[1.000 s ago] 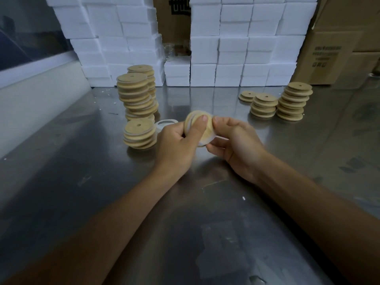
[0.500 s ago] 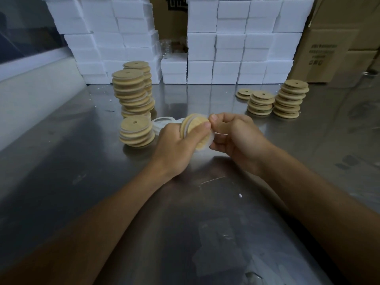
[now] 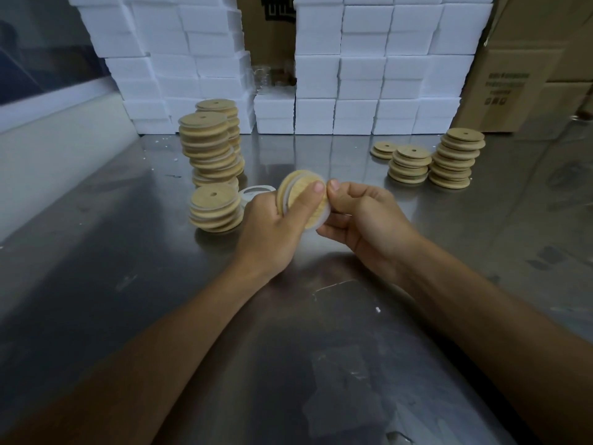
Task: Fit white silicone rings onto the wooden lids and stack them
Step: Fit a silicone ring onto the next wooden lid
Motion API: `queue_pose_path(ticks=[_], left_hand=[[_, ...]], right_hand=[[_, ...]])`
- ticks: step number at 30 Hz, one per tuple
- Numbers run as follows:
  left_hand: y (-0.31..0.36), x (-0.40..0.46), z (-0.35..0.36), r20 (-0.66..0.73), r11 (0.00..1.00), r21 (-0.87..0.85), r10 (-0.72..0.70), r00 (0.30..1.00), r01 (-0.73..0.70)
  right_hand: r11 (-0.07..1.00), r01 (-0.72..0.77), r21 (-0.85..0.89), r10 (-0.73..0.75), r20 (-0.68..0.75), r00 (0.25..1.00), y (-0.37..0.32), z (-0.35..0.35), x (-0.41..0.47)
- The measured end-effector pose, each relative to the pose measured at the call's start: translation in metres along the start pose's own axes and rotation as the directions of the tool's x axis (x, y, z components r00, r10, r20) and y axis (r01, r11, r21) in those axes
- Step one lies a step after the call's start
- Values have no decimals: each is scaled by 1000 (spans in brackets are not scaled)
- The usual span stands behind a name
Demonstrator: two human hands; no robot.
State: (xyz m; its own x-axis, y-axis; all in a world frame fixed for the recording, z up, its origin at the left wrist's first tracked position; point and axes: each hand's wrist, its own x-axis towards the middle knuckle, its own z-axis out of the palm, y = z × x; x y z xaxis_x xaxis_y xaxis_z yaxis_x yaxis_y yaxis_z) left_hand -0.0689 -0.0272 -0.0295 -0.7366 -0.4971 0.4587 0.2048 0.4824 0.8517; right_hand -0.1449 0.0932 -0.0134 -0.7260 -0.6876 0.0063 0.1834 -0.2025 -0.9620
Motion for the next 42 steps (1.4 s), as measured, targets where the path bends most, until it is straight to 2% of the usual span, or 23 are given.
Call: queue_pose_path(ticks=[6, 8, 9, 11, 12, 14, 16, 18, 21, 24, 30, 38, 40, 42], left_hand=[[-3, 0, 1, 41, 996, 70, 56, 998, -59], [-5, 1, 1, 41, 997, 69, 29, 999, -32], [-5, 1, 1, 50, 998, 61, 1, 999, -4], [-7, 1, 1, 115, 998, 3, -65, 991, 65], [-7, 0, 1, 154, 995, -29, -91, 984, 97], [-5, -1, 1, 198, 992, -28, -113, 974, 120], [-5, -2, 1, 187, 996, 18, -85, 979, 83], [-4, -2, 1, 145, 998, 66, -32, 989, 22], [-3, -2, 0, 112, 990, 125, 58, 992, -72], [-3, -2, -1, 90, 986, 104, 118, 989, -127], [-2, -2, 0, 62, 980, 131, 139, 988, -146], [-4, -2, 1, 29, 970, 171, 168, 985, -170], [-5, -1, 2, 30, 973, 172, 150, 988, -153], [-6, -1, 1, 19, 979, 159, 129, 991, -130]], right_hand=[[997, -65, 41, 66, -32, 997, 2, -5, 2], [997, 48, -58, -54, -95, 994, 3, -3, 2], [968, 162, -192, -185, -108, 977, 4, -3, 2], [766, 394, -508, -459, -3, 888, 4, -7, 3], [648, 467, -602, -537, 73, 840, 4, -8, 3], [496, 540, -681, -613, 166, 773, 1, -10, 4], [442, 559, -701, -629, 202, 751, -1, -12, 4], [532, 507, -678, -556, 171, 813, -2, -11, 3], [789, 309, -531, -327, 63, 943, 0, -4, 1], [930, 162, -331, -165, 19, 986, 0, 0, 1], [973, 125, -194, -130, -9, 992, 3, -1, 2], [999, -12, -31, 14, 69, 998, 5, -6, 4], [999, 22, -47, -21, 28, 999, 7, -4, 5], [972, 167, -165, -176, -45, 983, 9, -2, 6]])
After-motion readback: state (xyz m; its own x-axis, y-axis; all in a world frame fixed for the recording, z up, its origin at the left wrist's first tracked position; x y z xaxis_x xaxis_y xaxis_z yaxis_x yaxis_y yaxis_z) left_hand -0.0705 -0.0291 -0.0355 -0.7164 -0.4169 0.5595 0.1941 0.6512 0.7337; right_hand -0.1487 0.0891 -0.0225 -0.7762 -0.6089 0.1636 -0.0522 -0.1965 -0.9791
